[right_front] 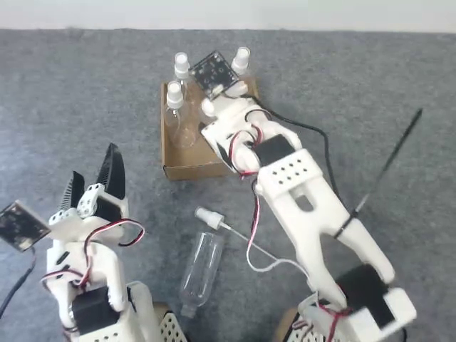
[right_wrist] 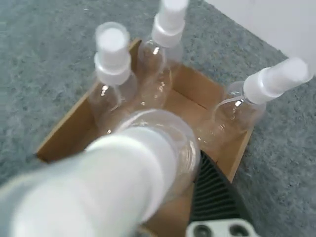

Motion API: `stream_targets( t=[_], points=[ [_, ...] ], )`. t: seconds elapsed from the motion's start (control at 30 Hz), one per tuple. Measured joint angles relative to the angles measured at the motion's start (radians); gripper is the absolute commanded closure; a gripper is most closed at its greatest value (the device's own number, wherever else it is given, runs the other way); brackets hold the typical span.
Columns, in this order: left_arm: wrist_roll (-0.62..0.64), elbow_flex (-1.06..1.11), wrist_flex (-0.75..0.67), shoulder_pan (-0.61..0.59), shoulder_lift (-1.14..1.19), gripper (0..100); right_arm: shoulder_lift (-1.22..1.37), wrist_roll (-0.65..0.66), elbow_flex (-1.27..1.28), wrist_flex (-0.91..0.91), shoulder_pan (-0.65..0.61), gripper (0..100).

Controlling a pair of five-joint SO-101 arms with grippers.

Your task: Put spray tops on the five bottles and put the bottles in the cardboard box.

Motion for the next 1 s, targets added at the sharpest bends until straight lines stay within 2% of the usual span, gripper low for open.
stream_targets(
  t=[0.27,0.57,1.0],
  points=[
    [0.0,0.0,0.0,0.0,0.0,70,0.15,-0.044,-0.009,-0.155,0.032,99.2],
    [0.0,0.0,0.0,0.0,0.0,70,0.253,-0.048,-0.046,-0.226,0.035,99.2],
    [-0.021,0.0,0.0,0.0,0.0,70,0.402,-0.048,-0.35,0.049,0.035,99.2]
  ],
)
